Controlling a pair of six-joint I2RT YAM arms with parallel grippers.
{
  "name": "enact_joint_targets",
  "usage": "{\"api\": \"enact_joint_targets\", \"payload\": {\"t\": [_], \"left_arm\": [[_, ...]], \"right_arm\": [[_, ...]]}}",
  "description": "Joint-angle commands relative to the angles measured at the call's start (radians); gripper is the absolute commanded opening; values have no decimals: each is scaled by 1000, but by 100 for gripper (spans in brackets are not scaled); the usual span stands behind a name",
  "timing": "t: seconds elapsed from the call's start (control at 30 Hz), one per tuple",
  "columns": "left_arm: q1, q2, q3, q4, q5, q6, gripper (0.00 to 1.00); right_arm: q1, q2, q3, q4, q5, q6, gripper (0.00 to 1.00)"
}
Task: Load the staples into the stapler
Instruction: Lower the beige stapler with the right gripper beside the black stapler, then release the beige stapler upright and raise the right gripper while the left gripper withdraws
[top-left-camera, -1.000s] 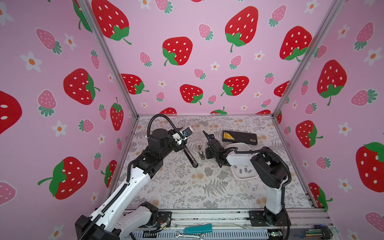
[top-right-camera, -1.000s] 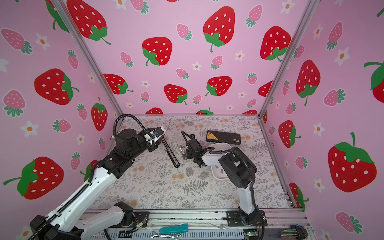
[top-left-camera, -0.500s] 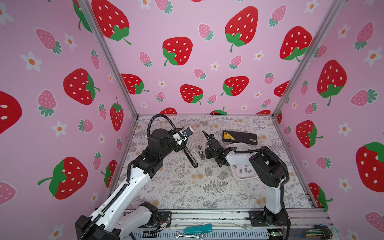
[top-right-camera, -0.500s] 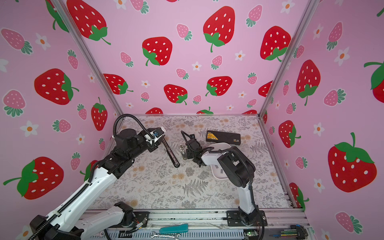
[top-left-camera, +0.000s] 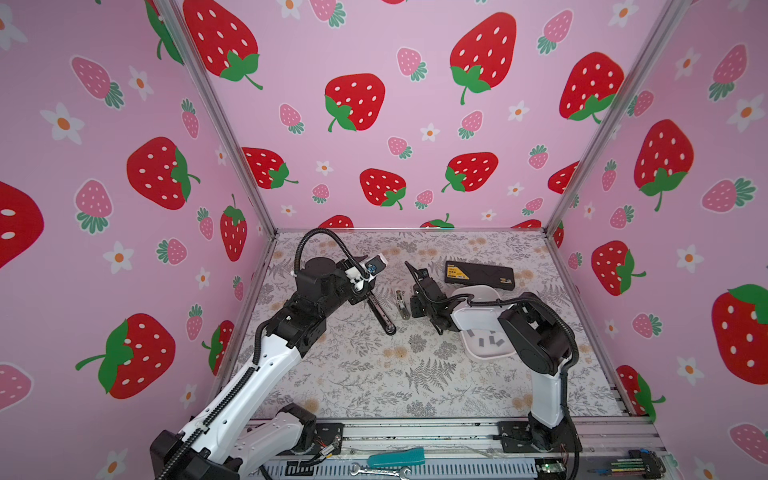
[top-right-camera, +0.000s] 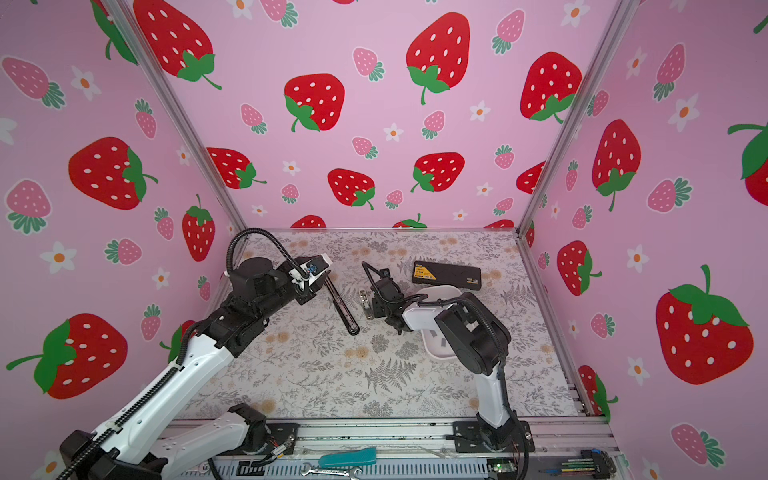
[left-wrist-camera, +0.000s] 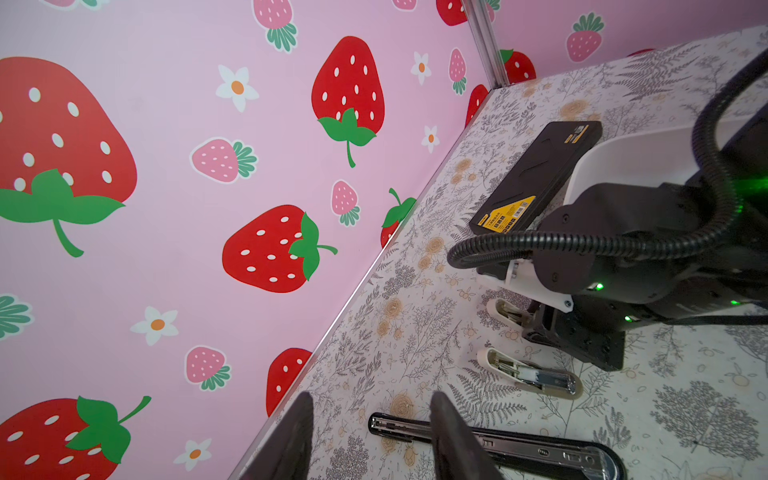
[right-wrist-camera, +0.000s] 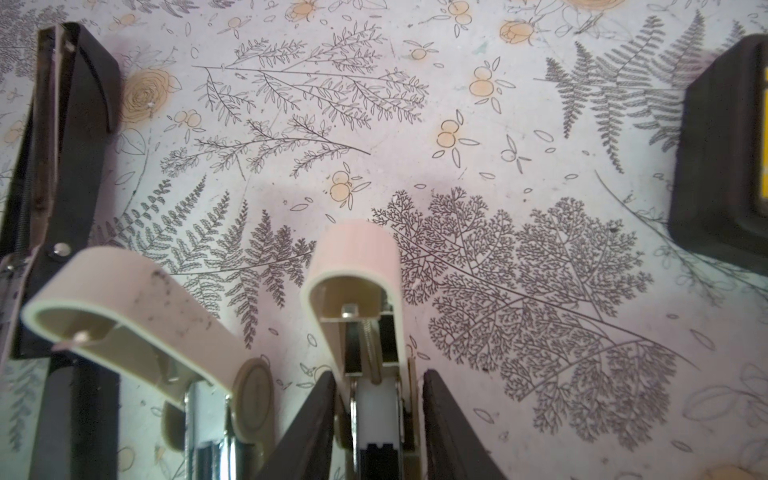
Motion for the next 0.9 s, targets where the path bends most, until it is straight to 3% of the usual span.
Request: {"api": "enact_joint_targets", "payload": {"t": [0.0,0.6,0.77,0.87], "left_arm": [[5,-7,46,3,18,-5,48],[9,-6,46,5,25,-8,48],[12,-5,44,19,16,-29,49],[34,-7,52,51,4,-118,49]], "right_arm": [[2,0,-1,-16,28,38,38],[33,-9,3,-20,100,69,35],[42,-6,13,-27,124,68,40],[47,-15,14,-27,137,70,44]]}}
